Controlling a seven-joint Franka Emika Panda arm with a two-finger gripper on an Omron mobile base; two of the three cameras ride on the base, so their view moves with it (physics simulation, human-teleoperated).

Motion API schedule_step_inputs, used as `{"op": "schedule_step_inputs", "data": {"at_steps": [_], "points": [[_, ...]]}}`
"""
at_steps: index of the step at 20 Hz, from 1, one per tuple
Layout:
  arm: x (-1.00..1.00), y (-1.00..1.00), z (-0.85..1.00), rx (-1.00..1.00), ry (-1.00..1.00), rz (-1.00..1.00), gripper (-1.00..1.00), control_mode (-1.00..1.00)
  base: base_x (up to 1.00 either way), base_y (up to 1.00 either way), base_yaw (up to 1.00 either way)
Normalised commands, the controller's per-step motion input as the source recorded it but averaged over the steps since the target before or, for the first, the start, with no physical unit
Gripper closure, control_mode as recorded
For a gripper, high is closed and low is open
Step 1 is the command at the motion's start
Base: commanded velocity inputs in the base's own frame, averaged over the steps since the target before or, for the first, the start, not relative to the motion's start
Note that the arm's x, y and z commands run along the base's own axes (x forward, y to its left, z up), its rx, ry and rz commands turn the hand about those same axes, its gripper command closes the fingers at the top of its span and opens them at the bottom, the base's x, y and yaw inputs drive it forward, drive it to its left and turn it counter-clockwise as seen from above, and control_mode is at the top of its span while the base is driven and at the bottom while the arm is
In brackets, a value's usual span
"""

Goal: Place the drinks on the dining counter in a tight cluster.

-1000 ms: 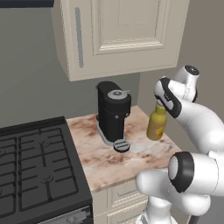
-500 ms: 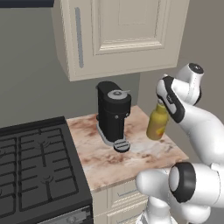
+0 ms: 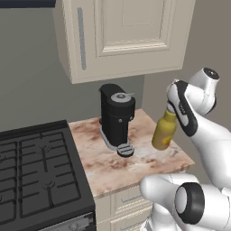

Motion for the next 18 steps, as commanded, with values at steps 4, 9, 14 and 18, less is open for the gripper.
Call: {"op": "schedule_step_inputs", "data": {"at_steps": [4,9,14,18], "points": [[-0.07,0.02,0.08,-0.01,0.0,0.0,1.0,-1.0,0.0,0.0,0.0],[0.0,0.01,0.0,0.0,-0.01,0.0,1.0,-1.0,0.0,0.0,0.0],[0.0,0.0,0.0,0.0,0.0,0.0,1.0,-1.0,0.0,0.0,0.0],[-0.01,0.0,0.0,0.0,0.0,0.0,1.0,1.0,-0.04,0.0,0.0]]}}
